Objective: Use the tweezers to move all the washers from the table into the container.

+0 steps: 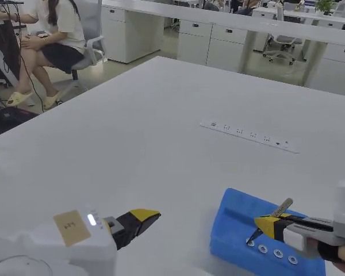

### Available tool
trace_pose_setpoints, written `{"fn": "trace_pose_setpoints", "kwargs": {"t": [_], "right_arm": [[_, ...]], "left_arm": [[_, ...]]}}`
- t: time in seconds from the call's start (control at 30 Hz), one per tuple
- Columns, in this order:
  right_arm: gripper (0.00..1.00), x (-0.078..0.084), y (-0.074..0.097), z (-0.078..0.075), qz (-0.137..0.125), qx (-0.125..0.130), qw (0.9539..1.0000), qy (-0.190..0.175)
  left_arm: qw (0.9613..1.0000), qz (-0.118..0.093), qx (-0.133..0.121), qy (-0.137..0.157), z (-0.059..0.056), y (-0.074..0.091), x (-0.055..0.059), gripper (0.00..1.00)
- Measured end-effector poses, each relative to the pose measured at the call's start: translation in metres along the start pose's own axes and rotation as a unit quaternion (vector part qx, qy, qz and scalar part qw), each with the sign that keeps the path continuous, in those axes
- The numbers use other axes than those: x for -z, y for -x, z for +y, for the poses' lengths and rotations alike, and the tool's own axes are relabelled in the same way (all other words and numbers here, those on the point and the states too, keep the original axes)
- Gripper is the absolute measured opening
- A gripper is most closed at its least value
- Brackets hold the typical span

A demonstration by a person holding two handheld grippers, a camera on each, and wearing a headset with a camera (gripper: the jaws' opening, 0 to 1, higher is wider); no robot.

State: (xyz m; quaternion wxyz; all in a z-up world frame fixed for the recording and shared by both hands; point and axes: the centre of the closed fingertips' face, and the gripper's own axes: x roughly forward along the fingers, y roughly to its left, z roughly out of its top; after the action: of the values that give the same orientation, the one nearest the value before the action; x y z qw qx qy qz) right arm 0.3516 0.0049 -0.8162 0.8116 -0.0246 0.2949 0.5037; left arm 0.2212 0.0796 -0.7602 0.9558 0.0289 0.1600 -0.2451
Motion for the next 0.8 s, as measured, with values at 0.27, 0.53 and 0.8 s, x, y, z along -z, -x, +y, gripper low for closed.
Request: {"fn": "trace_pose_setpoints", "kwargs": {"t": [0.27, 0.53, 0.8], "right_arm": [[0.04, -0.016, 0.021, 0.006, -0.034, -0.005, 0.9994, 0.002], [0.04, -0.02, 0.041, 0.026, -0.052, -0.022, 0.9984, 0.007], [0.04, -0.023, 0.055, 0.034, -0.061, -0.021, 0.9978, 0.01]], "left_arm": [[1.0, 0.001, 0.004, -0.002, -0.002, 0.0, 0.0, 0.64], [1.0, 0.001, 0.006, -0.002, -0.002, -0.001, 0.0, 0.64], [0.9999, 0.006, 0.014, -0.004, -0.006, -0.002, 0.002, 0.63]]}}
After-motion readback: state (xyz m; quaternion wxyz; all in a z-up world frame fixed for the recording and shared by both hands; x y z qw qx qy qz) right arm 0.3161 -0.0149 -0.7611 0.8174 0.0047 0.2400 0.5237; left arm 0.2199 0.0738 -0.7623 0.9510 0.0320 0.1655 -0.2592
